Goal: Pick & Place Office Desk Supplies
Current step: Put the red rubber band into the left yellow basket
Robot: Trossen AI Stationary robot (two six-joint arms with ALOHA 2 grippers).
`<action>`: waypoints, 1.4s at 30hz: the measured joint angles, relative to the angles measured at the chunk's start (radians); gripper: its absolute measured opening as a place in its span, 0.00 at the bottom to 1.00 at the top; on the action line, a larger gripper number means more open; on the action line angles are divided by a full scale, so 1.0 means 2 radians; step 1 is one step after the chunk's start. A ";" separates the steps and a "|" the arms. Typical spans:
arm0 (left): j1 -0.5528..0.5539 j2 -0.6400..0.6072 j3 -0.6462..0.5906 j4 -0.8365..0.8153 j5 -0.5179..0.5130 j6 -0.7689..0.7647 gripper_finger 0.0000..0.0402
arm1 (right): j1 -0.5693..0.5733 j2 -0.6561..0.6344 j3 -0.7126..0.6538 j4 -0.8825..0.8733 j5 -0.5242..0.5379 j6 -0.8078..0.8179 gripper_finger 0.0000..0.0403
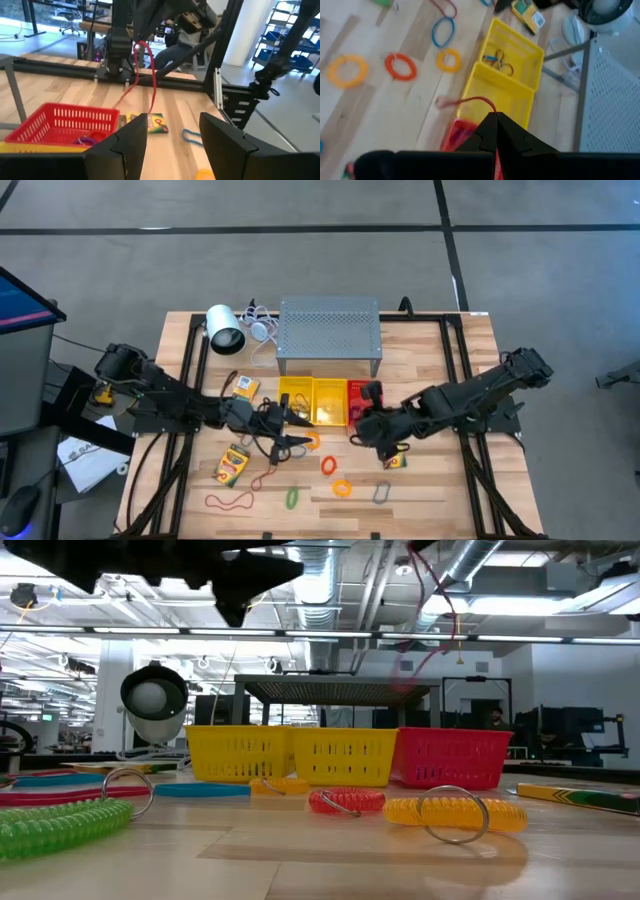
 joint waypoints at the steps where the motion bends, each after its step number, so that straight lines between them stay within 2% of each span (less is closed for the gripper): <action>1: 0.000 0.007 0.007 0.000 0.000 0.005 0.44 | -0.004 0.000 0.000 0.009 -0.001 -0.005 0.00; 6: 0.001 0.029 0.037 -0.002 -0.016 0.047 0.44 | -0.016 0.000 0.000 0.037 -0.015 -0.025 0.00; 17: 0.016 0.034 0.084 -0.053 -0.030 0.050 0.44 | -0.021 0.000 0.000 0.064 -0.017 -0.046 0.00; 42: 0.022 0.034 0.089 -0.054 -0.027 0.044 0.44 | -0.041 0.001 0.000 0.158 -0.027 -0.110 0.00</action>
